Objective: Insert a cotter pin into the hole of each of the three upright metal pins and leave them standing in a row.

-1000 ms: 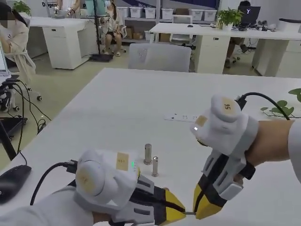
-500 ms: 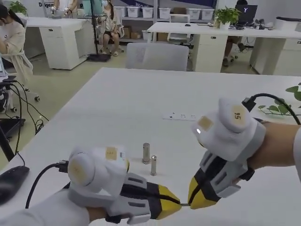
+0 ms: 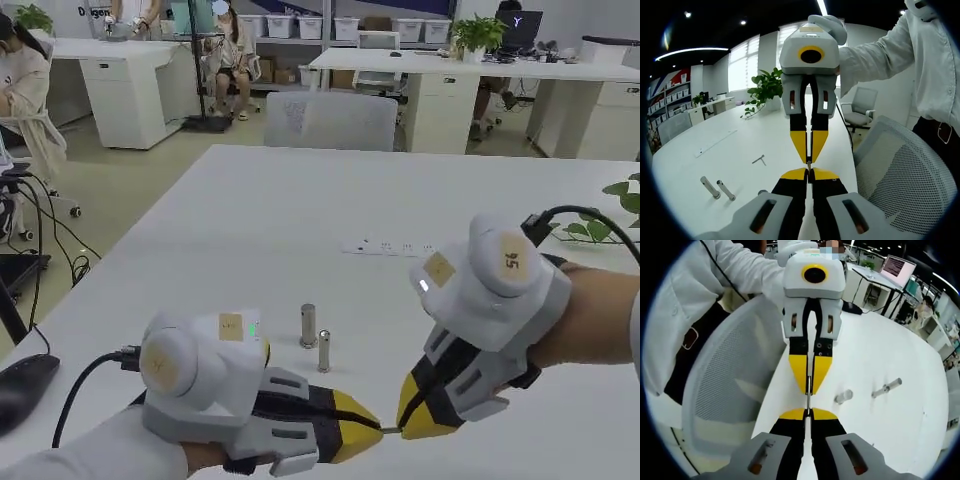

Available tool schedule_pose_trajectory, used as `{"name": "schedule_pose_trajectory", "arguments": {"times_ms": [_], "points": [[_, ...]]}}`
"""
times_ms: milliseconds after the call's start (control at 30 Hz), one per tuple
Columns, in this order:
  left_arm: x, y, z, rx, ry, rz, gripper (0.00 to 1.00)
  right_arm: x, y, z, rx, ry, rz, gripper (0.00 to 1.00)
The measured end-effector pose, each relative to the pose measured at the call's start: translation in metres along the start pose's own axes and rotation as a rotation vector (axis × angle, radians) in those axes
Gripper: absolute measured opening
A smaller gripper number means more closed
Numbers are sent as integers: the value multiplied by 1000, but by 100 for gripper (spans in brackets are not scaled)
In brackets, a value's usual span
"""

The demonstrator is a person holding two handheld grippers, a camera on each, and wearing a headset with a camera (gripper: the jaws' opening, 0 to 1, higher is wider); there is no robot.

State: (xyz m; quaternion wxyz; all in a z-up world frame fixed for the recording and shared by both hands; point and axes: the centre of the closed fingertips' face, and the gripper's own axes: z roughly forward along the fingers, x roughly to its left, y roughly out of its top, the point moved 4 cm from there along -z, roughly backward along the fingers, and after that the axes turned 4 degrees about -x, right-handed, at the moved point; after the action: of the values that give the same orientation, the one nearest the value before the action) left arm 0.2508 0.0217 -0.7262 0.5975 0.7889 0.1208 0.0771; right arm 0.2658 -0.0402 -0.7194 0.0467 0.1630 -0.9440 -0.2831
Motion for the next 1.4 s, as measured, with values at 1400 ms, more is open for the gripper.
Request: {"name": "schedule_pose_trajectory", "arguments": {"times_ms": [1400], "points": [[59, -65, -12, 109, 330, -120, 28, -9, -30, -10, -2, -102, 176, 3]]}}
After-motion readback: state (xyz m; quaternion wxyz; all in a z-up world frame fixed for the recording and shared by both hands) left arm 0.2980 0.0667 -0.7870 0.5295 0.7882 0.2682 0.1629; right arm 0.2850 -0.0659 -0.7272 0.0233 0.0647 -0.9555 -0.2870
